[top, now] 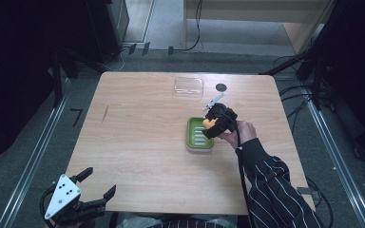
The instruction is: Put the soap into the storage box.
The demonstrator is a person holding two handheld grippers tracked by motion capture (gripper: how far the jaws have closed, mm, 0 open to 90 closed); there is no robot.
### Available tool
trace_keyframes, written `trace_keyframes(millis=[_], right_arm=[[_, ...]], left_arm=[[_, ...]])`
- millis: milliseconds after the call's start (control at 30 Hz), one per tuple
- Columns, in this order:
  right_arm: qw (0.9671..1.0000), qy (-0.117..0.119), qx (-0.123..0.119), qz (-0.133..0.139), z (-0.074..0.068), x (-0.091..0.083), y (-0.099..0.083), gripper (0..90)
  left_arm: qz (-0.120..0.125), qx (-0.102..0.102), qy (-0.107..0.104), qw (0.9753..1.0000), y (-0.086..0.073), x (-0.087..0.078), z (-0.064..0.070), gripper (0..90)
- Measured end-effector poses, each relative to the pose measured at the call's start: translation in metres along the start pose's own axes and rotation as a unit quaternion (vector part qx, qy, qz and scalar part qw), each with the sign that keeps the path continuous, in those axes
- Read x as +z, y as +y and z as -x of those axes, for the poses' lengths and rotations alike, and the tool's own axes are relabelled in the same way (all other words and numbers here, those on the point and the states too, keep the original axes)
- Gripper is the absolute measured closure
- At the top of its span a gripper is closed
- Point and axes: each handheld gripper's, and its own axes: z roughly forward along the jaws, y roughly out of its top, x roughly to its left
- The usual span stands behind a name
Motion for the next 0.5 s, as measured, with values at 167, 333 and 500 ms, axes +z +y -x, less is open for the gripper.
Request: trace_keyframes(millis=[167, 333, 500], right_arm=[[1.0000, 0.002, -0.002, 0.005, -0.002, 0.003, 0.006, 26.3], [1.0000, 0.006, -0.005, 0.005, -0.004, 0.007, 0.011, 26.3], [0.9999, 0.007, -0.010, 0.006, -0.005, 0.011, 0.015, 26.3]], left_arm=[[0.000, -0.004, 0.007, 1.0000, -0.002, -0.004, 0.000, 13.5], [0.002, -0.006, 0.011, 0.9999, -0.004, -0.007, 0.000, 13.6], [0.000, -0.006, 0.013, 0.9999, -0.004, -0.008, 0.000, 13.6]])
